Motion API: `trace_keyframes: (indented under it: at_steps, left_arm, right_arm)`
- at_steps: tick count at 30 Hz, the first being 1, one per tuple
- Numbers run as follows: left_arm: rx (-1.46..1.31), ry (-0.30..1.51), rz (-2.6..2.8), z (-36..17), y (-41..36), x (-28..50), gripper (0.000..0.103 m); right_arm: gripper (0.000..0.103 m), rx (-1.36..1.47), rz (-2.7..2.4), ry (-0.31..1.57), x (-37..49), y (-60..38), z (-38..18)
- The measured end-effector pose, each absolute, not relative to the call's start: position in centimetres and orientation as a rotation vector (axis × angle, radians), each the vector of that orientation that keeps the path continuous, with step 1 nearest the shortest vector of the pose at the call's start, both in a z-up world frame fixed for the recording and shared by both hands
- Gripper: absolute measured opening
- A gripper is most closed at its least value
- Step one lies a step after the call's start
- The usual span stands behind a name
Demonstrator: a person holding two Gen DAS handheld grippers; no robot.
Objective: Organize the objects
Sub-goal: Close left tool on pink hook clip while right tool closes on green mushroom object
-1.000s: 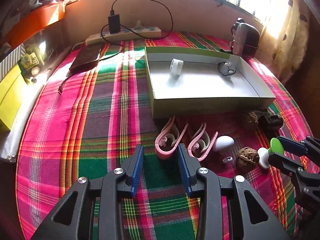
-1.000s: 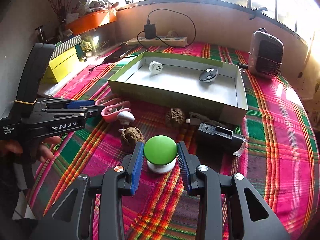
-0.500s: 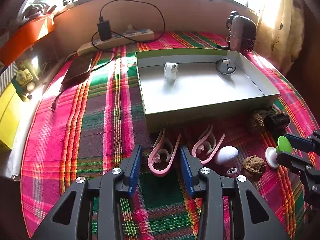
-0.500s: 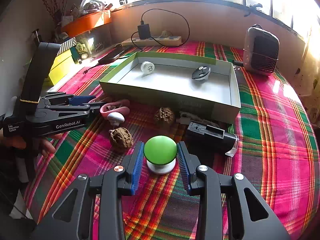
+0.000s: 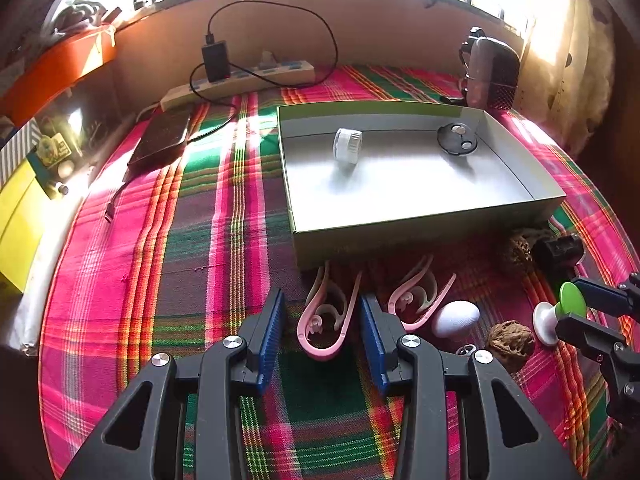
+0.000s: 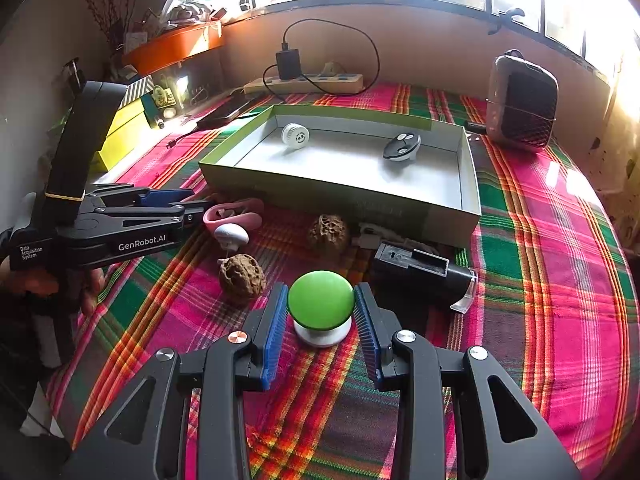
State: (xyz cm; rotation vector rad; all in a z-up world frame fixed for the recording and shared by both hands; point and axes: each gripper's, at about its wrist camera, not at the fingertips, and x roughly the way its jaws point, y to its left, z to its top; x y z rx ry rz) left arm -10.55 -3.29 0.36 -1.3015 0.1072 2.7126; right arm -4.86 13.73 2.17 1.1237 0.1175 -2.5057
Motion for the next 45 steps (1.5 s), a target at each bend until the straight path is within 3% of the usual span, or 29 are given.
trace_keyframes:
  at_steps: [10,27,37,45]
  left_arm:
    - [-1.282,0.119,2.714,0.40,-2.79,-10.18,0.022]
    - [-1.278,0.119,2.719,0.35,-2.72,-10.08,0.022]
    - [-1.277,0.118,2.719,0.33,-2.74,-10.05,0.022]
    - [-1.276,0.117,2.718,0.31,-2.80,-10.03,0.022]
  right_arm:
    - [0.035,1.126,-2.503,0.117,-4.84,13.77,2.19]
    - [0.035,1.173,-2.485,0.119,-4.77,13.83,1.48]
    - [0.025,1.161,-2.498,0.112,-4.69,13.71,1.59]
    - [0.024,1.163,-2.490,0.108,-4.56,13.75,1.54]
